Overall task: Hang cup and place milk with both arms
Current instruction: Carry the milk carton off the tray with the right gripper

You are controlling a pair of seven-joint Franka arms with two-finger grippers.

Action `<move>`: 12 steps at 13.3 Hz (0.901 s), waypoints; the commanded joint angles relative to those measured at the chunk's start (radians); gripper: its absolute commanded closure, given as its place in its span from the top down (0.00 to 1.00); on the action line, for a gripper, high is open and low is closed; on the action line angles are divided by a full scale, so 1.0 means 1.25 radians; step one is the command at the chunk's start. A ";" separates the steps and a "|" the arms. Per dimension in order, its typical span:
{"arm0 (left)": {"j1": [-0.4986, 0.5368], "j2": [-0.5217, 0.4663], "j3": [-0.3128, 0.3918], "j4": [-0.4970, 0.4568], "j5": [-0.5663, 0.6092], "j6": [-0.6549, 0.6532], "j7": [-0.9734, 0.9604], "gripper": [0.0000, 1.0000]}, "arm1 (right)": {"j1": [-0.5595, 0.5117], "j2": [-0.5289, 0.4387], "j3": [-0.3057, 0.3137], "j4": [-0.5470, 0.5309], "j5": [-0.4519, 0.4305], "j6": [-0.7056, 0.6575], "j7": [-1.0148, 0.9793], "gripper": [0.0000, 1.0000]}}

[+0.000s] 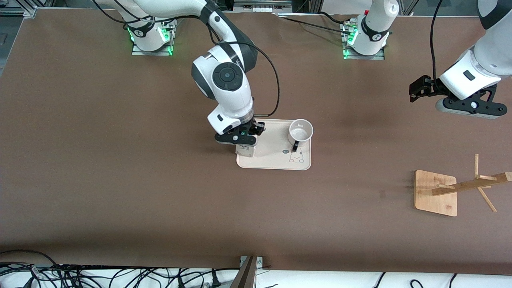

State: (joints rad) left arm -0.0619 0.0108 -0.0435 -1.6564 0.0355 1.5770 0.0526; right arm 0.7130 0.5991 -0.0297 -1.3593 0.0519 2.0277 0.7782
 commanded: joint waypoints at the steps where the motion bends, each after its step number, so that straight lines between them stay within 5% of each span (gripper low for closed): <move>1: -0.002 0.011 -0.001 0.028 -0.008 -0.018 0.017 1.00 | -0.066 -0.062 0.004 -0.010 0.047 -0.072 -0.155 0.31; 7: -0.012 0.023 -0.002 0.061 0.002 -0.020 0.012 1.00 | -0.233 -0.093 -0.024 -0.050 0.077 -0.158 -0.493 0.31; 12: -0.022 0.050 -0.007 0.108 0.001 -0.056 0.011 1.00 | -0.352 -0.150 -0.027 -0.213 0.077 -0.108 -0.657 0.32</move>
State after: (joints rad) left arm -0.0742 0.0479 -0.0535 -1.5757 0.0355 1.5469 0.0533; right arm 0.3103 0.4848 -0.0731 -1.5051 0.1269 1.8504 0.0211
